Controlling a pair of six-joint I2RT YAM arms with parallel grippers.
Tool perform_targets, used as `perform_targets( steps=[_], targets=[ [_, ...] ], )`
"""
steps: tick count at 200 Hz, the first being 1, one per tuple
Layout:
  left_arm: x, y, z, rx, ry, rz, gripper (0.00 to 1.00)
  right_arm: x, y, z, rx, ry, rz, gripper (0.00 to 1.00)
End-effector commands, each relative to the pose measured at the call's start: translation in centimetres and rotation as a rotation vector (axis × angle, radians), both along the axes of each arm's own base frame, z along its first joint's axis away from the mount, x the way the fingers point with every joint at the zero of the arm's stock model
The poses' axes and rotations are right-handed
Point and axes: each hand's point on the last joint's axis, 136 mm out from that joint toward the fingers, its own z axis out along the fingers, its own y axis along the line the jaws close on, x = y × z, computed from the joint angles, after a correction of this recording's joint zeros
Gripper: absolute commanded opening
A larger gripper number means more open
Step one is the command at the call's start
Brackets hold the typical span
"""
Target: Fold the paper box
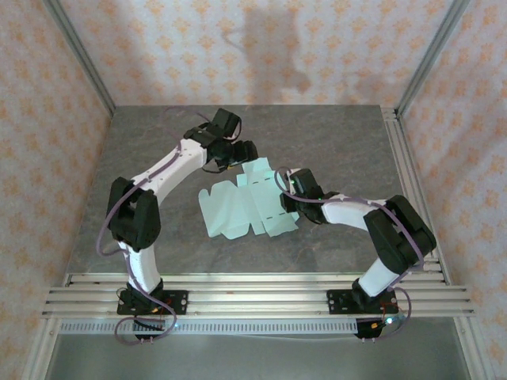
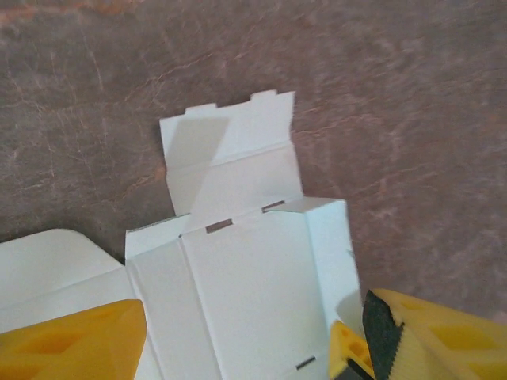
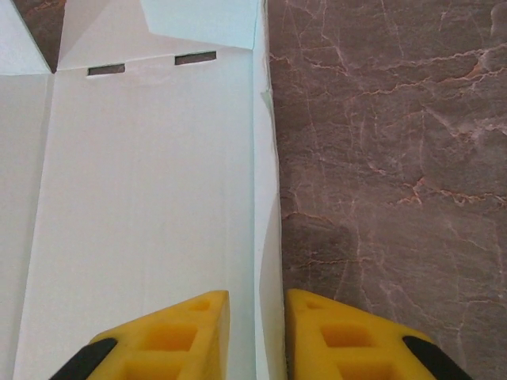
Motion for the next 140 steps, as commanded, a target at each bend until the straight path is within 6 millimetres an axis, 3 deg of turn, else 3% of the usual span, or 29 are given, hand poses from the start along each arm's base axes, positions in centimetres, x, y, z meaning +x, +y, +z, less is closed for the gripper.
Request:
perform_targets(
  steps=[1,62,115,140],
  targets=[
    [-0.4,0.9,-1.4,0.026,0.025,-0.007,0.75,0.3,0.1,0.5,0.046,-0.032,-0.024,0.24],
    [-0.8,0.9,-1.4,0.016,0.029,-0.010,0.76,0.6,0.3,-0.3,0.013,-0.015,0.000,0.14],
    [-1.0,1.1,-1.6,0.017,0.036,-0.010,0.76,0.5,0.1,-1.0,-0.055,0.017,0.039,0.16],
    [-0.9,1.1,-1.8,0.019,0.038,-0.010,0.77,0.7,0.1,-0.8,-0.065,0.020,0.046,0.10]
  ],
)
